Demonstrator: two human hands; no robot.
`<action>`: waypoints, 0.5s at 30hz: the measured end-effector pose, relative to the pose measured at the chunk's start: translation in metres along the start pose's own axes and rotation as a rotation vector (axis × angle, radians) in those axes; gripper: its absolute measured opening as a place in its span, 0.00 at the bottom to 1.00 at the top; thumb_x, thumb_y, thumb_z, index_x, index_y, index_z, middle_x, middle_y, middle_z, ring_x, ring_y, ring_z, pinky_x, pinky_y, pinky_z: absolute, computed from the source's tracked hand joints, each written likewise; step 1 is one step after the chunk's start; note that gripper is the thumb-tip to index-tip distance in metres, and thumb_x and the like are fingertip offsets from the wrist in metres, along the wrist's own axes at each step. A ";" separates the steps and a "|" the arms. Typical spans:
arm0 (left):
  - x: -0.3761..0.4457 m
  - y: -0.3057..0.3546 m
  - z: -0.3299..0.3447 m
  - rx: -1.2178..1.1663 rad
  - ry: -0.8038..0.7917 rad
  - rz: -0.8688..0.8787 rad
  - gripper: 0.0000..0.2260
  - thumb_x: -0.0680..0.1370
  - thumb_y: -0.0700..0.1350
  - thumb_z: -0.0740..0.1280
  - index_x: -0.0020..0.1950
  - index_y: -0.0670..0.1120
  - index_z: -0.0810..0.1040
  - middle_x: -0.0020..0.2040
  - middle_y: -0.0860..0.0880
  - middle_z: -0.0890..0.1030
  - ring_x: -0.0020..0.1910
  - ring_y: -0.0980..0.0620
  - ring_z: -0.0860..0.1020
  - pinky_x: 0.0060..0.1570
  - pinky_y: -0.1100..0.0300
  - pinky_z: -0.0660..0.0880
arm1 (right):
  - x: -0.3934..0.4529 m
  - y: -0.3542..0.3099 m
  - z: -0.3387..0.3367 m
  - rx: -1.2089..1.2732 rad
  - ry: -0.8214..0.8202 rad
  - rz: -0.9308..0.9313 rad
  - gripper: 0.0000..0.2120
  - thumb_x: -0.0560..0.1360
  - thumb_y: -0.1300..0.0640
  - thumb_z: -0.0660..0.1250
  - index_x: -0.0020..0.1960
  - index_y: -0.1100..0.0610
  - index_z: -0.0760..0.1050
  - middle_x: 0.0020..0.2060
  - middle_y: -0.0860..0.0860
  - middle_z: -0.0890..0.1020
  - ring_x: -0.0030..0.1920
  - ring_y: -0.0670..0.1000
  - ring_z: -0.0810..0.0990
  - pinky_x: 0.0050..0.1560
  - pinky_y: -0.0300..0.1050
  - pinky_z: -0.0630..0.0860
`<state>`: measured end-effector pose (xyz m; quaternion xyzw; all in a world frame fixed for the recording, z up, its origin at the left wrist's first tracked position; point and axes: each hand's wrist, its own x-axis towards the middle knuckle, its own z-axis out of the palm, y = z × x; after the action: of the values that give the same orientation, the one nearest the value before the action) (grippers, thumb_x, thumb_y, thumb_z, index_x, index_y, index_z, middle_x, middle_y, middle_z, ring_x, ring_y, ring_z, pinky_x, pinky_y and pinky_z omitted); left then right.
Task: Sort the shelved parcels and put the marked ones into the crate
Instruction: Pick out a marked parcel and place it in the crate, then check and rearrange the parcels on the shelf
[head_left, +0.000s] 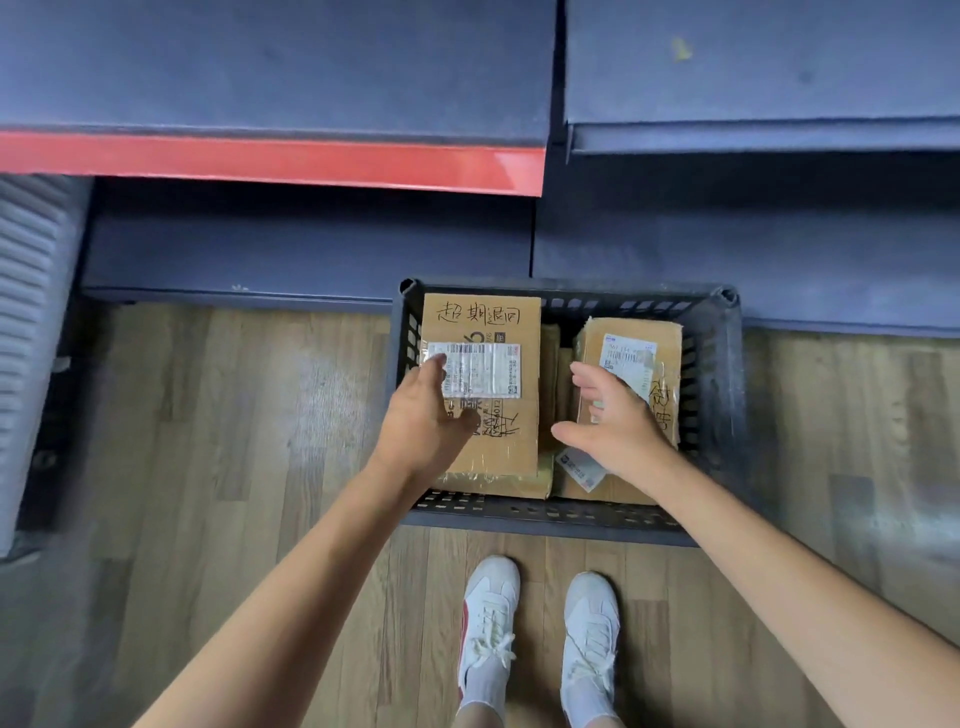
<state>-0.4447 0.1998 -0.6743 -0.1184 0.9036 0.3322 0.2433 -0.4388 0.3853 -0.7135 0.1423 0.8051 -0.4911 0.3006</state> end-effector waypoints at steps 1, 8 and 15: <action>-0.007 0.005 -0.004 0.023 0.008 0.035 0.27 0.74 0.39 0.67 0.72 0.43 0.63 0.68 0.46 0.72 0.67 0.49 0.70 0.61 0.65 0.65 | -0.008 -0.007 -0.004 -0.001 0.017 -0.018 0.33 0.70 0.63 0.70 0.71 0.55 0.62 0.68 0.51 0.69 0.67 0.48 0.67 0.64 0.39 0.63; -0.056 0.044 -0.033 0.046 0.086 0.179 0.29 0.75 0.42 0.67 0.73 0.45 0.60 0.69 0.48 0.69 0.68 0.51 0.67 0.64 0.64 0.63 | -0.065 -0.053 -0.036 0.064 0.121 -0.095 0.32 0.69 0.63 0.70 0.69 0.50 0.64 0.67 0.47 0.70 0.66 0.46 0.67 0.68 0.46 0.66; -0.092 0.098 -0.088 0.032 0.184 0.298 0.28 0.76 0.44 0.67 0.74 0.45 0.60 0.70 0.50 0.69 0.69 0.52 0.66 0.64 0.65 0.61 | -0.116 -0.118 -0.080 0.034 0.210 -0.207 0.31 0.69 0.62 0.71 0.68 0.48 0.65 0.65 0.46 0.71 0.62 0.42 0.68 0.62 0.40 0.66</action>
<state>-0.4352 0.2207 -0.5152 -0.0093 0.9348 0.3378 0.1097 -0.4375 0.4072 -0.5308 0.1142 0.8341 -0.5155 0.1598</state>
